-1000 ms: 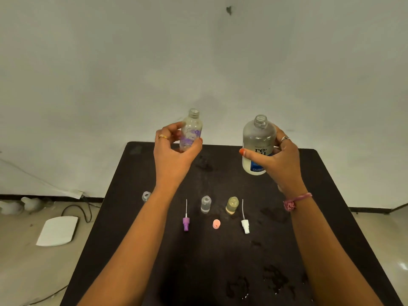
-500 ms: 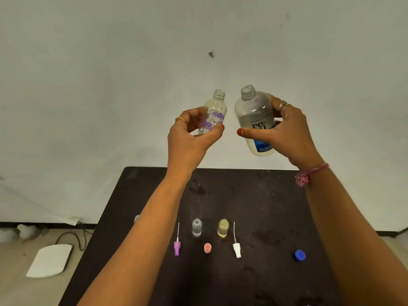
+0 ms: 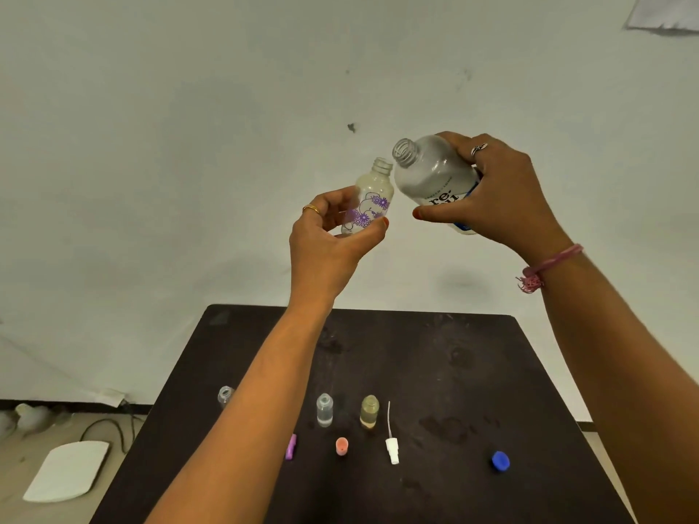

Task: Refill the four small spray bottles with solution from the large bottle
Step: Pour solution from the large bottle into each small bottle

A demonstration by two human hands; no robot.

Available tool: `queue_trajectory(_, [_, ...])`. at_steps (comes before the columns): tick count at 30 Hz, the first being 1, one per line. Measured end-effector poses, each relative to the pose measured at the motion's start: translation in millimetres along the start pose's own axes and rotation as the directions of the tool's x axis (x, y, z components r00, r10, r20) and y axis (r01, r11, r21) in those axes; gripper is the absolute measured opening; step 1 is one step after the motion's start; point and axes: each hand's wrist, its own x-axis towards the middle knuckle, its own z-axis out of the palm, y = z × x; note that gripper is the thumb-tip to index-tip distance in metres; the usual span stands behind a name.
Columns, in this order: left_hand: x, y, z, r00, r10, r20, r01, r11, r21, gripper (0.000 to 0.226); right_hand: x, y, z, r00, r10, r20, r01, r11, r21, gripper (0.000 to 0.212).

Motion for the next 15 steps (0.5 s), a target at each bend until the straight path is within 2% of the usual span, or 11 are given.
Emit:
queue_trajectory(9, [-2.6, 4.5, 4.2, 1.0, -0.003, -0.002, 0.003, 1.0, -0.029, 0.048, 7.8, -4.1, -14.6, 0.993, -0.117, -0.016, 0.114, 0.982, -0.151, 0.079])
queue_trajectory(15, [-2.8, 4.8, 5.7, 1.0, -0.008, -0.008, 0.007, 0.999, -0.049, 0.047, 12.3, -2.4, -16.8, 0.989, -0.144, -0.005, 0.139, 0.961, -0.238, 0.078])
